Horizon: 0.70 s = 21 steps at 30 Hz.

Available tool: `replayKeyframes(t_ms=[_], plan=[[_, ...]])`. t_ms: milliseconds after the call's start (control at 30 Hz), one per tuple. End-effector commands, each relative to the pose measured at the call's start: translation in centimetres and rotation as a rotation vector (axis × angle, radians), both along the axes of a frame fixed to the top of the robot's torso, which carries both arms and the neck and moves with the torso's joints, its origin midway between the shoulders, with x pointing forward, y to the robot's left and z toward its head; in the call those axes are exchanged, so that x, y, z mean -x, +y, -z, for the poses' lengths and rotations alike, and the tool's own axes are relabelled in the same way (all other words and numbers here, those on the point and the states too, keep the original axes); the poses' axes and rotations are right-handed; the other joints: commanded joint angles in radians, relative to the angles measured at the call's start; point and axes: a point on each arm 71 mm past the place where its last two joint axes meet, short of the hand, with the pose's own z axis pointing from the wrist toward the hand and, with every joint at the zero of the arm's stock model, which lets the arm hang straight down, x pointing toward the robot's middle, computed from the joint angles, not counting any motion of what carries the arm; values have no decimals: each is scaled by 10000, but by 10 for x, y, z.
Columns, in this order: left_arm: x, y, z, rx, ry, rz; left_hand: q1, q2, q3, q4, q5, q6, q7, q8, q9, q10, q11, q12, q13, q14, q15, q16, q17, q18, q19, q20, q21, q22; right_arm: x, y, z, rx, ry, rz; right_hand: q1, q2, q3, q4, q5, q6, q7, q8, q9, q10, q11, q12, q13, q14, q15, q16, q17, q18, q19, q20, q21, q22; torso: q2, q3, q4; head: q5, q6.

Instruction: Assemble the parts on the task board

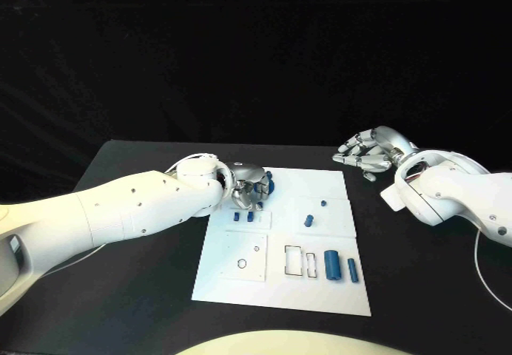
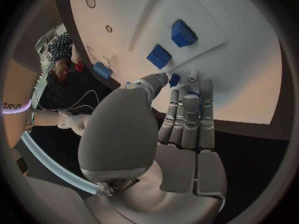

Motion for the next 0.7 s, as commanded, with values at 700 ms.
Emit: replayKeyframes(t_ms=[700], plan=[[0, -2, 6, 192, 143, 55, 211, 280, 471, -211, -25, 846, -195, -105, -148, 864, -240, -118, -208, 960, -210, 1032, 1200, -77, 977, -188, 1201, 1369, 1, 2, 0, 94, -63, -168, 33, 0, -99, 15, -18, 6, 100, -39, -15, 71, 23, -86, -72, 135, 63, -35, 36, 167, 40, 60, 26, 37, -1, 6, 3, -33, -42]])
